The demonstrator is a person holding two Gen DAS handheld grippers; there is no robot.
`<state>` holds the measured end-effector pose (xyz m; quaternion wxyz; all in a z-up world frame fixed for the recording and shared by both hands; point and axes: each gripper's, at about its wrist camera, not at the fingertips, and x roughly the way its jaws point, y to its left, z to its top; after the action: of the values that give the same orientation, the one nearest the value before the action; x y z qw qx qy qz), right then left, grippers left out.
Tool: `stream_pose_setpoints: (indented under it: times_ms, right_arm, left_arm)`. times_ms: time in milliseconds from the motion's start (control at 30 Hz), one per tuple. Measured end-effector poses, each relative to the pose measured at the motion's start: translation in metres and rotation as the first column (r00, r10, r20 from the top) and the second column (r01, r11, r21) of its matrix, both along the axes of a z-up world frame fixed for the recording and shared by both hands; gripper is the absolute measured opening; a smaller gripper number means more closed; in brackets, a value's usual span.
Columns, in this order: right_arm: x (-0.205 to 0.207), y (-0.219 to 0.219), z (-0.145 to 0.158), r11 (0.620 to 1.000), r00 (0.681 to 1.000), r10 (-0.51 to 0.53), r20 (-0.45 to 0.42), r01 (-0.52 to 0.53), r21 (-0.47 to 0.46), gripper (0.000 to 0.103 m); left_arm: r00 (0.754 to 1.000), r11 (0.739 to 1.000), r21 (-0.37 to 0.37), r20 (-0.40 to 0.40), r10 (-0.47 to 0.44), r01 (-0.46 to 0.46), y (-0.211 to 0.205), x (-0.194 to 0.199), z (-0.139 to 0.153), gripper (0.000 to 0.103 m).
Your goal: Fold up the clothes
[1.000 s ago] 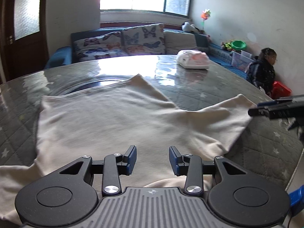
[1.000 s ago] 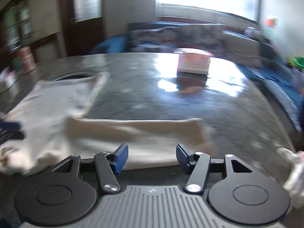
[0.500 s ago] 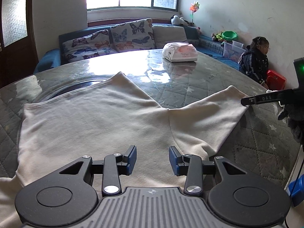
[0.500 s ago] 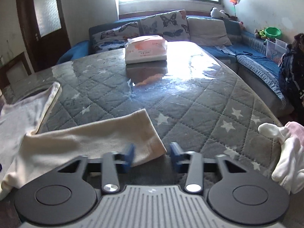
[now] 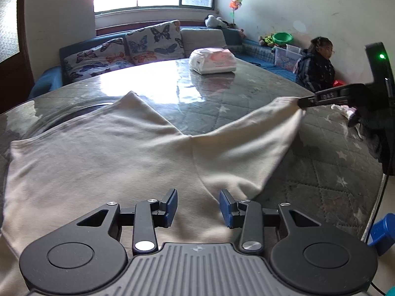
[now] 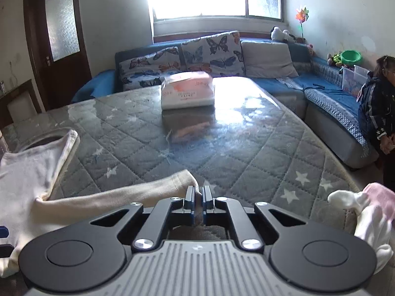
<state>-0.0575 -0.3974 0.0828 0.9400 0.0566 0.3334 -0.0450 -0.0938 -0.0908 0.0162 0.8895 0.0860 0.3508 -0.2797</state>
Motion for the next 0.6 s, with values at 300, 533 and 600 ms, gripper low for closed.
stream_pose_setpoints:
  times_ms: [300,533,600]
  right_arm:
    - [-0.006,0.017,0.057,0.997,0.989,0.081,0.121,-0.080,-0.010,0.004]
    - [-0.009,0.072,0.111,0.962,0.939,0.271,0.214,-0.267,-0.046,0.004]
    - [-0.009,0.097,0.124,0.937,0.908,0.348,0.233,-0.341,-0.072,0.004]
  left_arm:
    - [1.000,0.999,-0.038,0.010,0.010,-0.009,0.007,-0.001,0.006,0.046]
    - [0.991,0.986,-0.099,0.016,0.134,-0.132,0.057,0.000,0.019,0.047]
    - [0.984,0.979,-0.100,0.015,0.177,-0.175,0.076,0.001,0.020,0.047]
